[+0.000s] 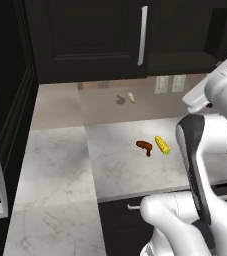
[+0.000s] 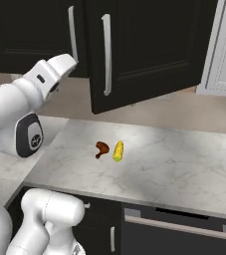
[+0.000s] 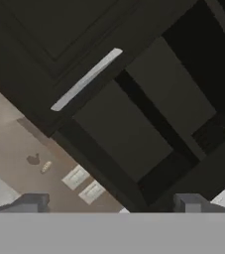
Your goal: Pick the pan from the cabinet and place it on the stove. Then turn on the stove burner for the pan.
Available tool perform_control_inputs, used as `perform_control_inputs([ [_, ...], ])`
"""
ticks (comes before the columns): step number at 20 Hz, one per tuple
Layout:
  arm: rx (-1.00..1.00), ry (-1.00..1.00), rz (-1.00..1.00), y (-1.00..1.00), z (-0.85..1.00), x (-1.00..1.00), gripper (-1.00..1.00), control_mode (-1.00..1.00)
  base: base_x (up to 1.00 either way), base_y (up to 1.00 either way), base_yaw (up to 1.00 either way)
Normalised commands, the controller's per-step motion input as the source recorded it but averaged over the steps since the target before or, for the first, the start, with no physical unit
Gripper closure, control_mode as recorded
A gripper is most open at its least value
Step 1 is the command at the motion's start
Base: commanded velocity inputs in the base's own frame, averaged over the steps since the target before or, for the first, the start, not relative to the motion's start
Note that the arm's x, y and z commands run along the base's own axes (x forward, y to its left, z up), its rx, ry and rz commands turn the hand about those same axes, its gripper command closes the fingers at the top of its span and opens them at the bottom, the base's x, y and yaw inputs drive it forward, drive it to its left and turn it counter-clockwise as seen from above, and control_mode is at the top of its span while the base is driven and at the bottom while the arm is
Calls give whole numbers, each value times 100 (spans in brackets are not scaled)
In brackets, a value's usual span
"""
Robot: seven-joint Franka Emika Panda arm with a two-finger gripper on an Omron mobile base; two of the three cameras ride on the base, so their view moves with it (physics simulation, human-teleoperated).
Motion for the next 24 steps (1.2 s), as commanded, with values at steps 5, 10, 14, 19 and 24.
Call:
perform_control_inputs([
  [5,-18,11,-23,0,-23,70,-100,-100,0,0,0],
  [10,-15,13,-25,0,-26,72,-100,-100,0,0,0],
  [14,-12,14,-26,-6,-19,66,-100,-100,0,0,0],
  [19,-8,14,-27,-29,-5,51,-100,-100,0,0,0],
  [24,-5,17,-26,-46,-5,44,-100,-100,0,0,0],
])
